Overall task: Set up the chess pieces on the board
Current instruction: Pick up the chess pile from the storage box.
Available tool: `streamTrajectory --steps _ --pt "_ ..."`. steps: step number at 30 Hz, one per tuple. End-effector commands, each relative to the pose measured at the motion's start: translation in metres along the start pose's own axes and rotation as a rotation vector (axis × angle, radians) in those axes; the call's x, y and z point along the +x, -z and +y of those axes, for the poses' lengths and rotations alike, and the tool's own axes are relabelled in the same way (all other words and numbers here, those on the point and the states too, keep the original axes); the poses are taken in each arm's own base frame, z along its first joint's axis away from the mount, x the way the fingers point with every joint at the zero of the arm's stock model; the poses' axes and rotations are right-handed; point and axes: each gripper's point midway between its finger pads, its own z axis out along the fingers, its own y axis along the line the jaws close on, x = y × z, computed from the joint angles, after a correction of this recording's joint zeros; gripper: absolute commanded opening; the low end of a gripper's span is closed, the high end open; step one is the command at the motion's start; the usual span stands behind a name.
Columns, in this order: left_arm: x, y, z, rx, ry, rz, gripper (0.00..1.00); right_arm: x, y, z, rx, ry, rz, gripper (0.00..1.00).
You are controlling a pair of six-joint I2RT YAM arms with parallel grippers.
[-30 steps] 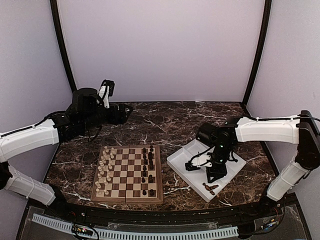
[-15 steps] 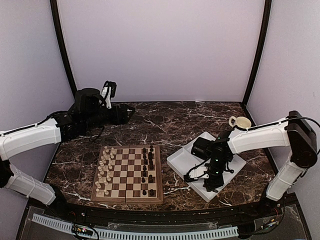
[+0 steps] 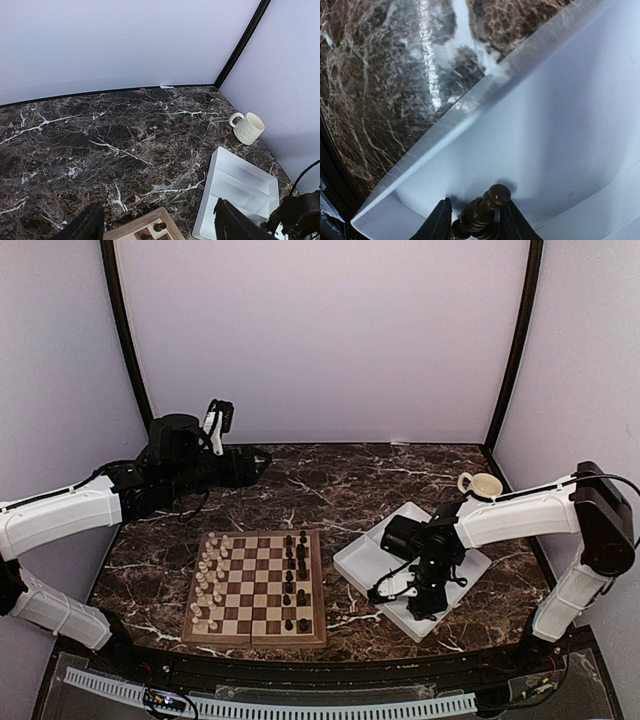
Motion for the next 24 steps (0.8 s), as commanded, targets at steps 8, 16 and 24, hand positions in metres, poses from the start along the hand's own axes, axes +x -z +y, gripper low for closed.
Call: streamTrajectory --steps 8,16,24 --pt "-0.003 -0.006 -0.018 0.098 -0.022 0.018 0.78 -0.032 0.026 -0.030 0.081 -0.023 -0.139 0.10" --pt "0.040 -0.028 -0.049 0.297 0.045 0.202 0.74 -0.068 0.096 -0.063 0.092 -0.063 -0.425 0.08" --pt "0.088 -0.058 -0.111 0.572 0.165 0.453 0.67 -0.091 0.136 -0.077 0.051 -0.071 -0.644 0.08"
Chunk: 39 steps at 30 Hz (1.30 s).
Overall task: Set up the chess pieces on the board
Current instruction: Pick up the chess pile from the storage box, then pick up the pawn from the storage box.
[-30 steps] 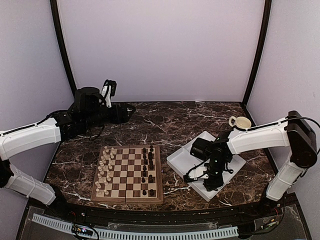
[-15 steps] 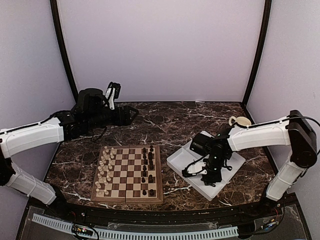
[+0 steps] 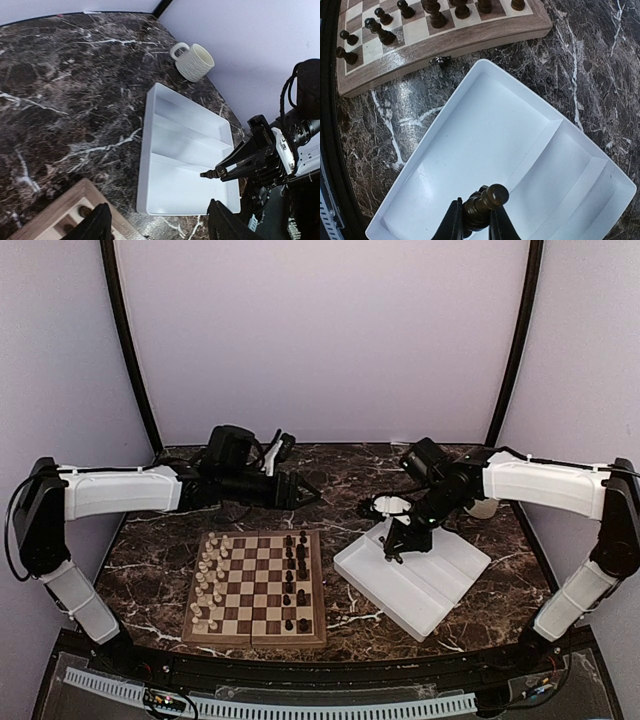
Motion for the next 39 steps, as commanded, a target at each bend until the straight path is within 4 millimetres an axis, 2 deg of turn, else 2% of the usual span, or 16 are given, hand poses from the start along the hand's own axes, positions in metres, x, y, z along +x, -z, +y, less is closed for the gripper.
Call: streamTrajectory --steps 1,8,15,23,32,35,39 --pt "0.008 -0.021 -0.047 0.232 0.051 0.110 0.67 -0.037 0.018 0.002 -0.048 0.020 -0.165 0.08" --pt "0.030 -0.065 -0.081 0.381 0.079 0.262 0.65 -0.043 0.021 -0.001 -0.042 0.018 -0.181 0.08" --pt "0.040 -0.086 -0.097 0.451 0.109 0.318 0.57 -0.050 0.026 -0.003 -0.044 0.016 -0.200 0.08" --pt "0.044 -0.094 -0.101 0.476 0.123 0.345 0.46 -0.053 0.028 -0.002 -0.049 0.022 -0.206 0.08" --pt "0.044 -0.094 -0.103 0.489 0.119 0.352 0.23 -0.049 0.024 -0.001 -0.062 0.021 -0.185 0.08" --pt "0.040 -0.091 -0.105 0.491 0.099 0.333 0.13 -0.045 0.022 0.000 -0.064 0.016 -0.175 0.08" --pt "0.026 -0.072 -0.109 0.462 0.039 0.259 0.06 -0.032 0.018 0.002 -0.069 -0.001 -0.152 0.08"
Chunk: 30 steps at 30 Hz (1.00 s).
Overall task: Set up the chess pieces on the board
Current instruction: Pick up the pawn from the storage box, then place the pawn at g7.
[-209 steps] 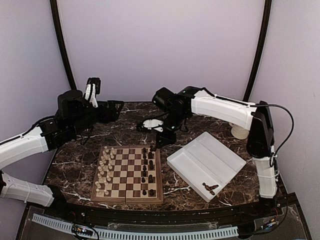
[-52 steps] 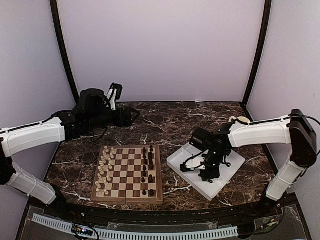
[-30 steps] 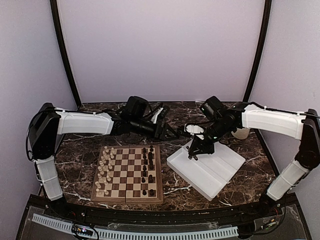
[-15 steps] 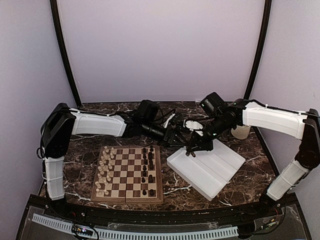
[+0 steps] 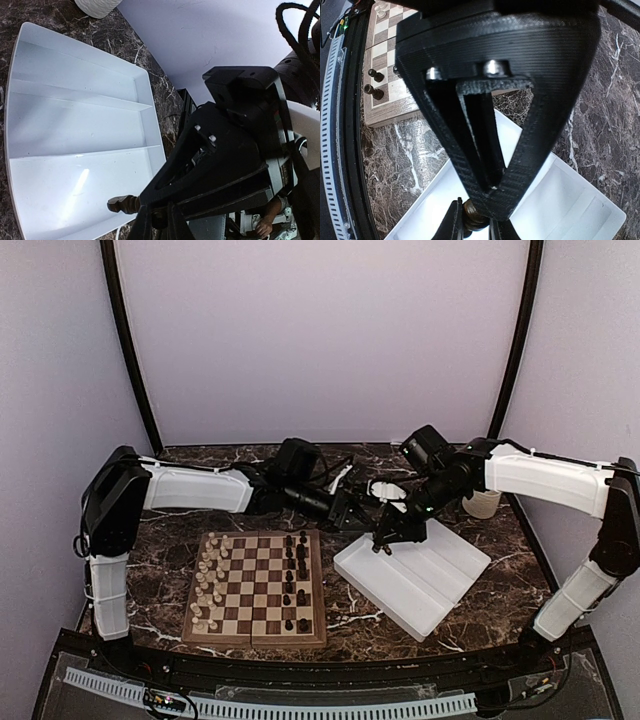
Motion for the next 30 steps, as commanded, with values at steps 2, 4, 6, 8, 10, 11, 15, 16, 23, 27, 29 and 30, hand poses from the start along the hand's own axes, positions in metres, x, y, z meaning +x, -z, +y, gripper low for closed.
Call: streamTrajectory --steps 2,4,6,8,10,11,15,16,23,27,29,30 --pt "-0.016 0.037 -0.037 -0.034 -0.144 -0.115 0.05 0.013 0.000 0.001 -0.008 -0.024 0.010 0.08" --pt "-0.013 0.052 -0.038 -0.079 -0.157 -0.142 0.04 0.021 -0.002 0.002 -0.009 -0.037 0.019 0.08" --pt "-0.006 0.066 -0.036 -0.130 -0.159 -0.155 0.04 0.027 -0.003 0.001 -0.007 -0.044 0.024 0.08" --pt "0.004 0.079 -0.033 -0.189 -0.173 -0.163 0.04 0.031 -0.005 0.002 -0.008 -0.051 0.030 0.08" --pt "0.021 0.098 -0.035 -0.254 -0.189 -0.162 0.04 0.033 -0.006 0.002 -0.009 -0.054 0.032 0.08" --pt "0.032 0.102 -0.024 -0.306 -0.181 -0.159 0.04 0.033 -0.006 0.002 -0.008 -0.054 0.032 0.08" --pt "0.064 0.128 -0.016 -0.433 -0.223 -0.144 0.04 0.035 -0.008 -0.001 -0.003 -0.057 0.040 0.08" --pt "0.075 0.135 -0.016 -0.459 -0.246 -0.129 0.04 0.036 -0.010 -0.001 -0.007 -0.059 0.044 0.08" --pt "0.123 0.154 -0.005 -0.653 -0.405 -0.057 0.04 0.038 -0.017 -0.004 -0.017 -0.074 0.062 0.08" --pt "0.148 0.148 0.000 -0.718 -0.507 0.040 0.05 0.037 -0.019 -0.006 -0.022 -0.079 0.070 0.08" --pt "0.157 0.140 0.002 -0.720 -0.540 0.084 0.05 0.037 -0.019 -0.006 -0.027 -0.083 0.073 0.08" --pt "0.163 0.135 0.005 -0.731 -0.553 0.109 0.05 0.036 -0.020 -0.007 -0.028 -0.083 0.075 0.08"
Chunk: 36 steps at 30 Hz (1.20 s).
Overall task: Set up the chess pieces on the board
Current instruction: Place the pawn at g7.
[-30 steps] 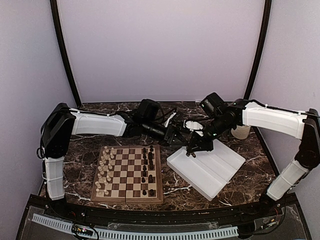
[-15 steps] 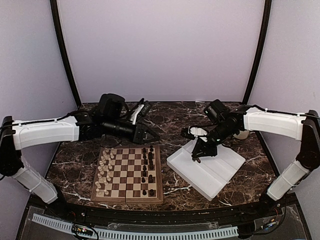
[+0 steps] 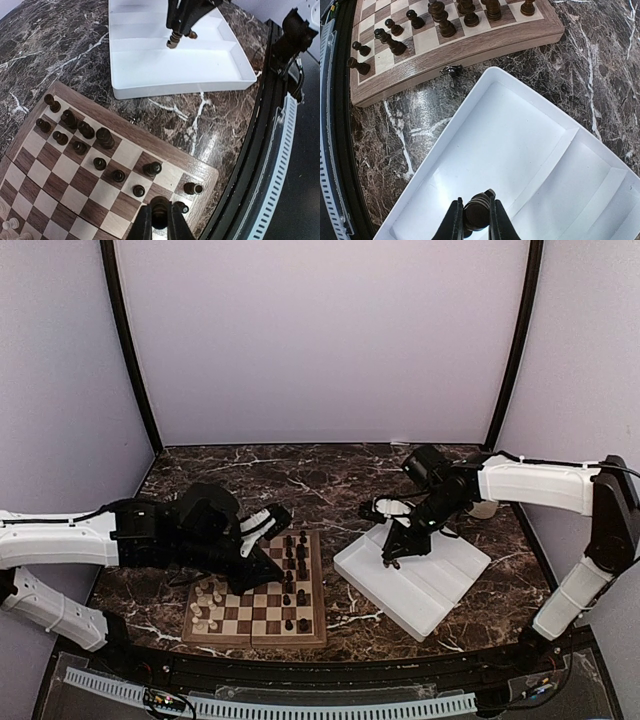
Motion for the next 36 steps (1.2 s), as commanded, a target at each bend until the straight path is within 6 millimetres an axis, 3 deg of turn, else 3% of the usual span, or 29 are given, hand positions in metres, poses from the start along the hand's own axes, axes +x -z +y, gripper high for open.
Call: streamTrajectory --steps 1,5,18,36 --pt "0.029 -0.010 0.003 -0.085 -0.139 0.094 0.05 -0.007 0.003 -0.004 0.001 -0.013 -0.001 0.08" --pt "0.042 -0.026 0.002 -0.101 -0.180 0.154 0.05 -0.006 0.002 -0.004 -0.002 -0.015 0.003 0.08" --pt "0.058 -0.054 -0.007 -0.032 -0.210 0.226 0.07 -0.004 -0.002 -0.004 -0.012 -0.022 0.014 0.08" --pt "0.059 -0.073 -0.018 -0.001 -0.276 0.276 0.08 -0.001 -0.004 -0.004 -0.015 -0.022 0.020 0.08"
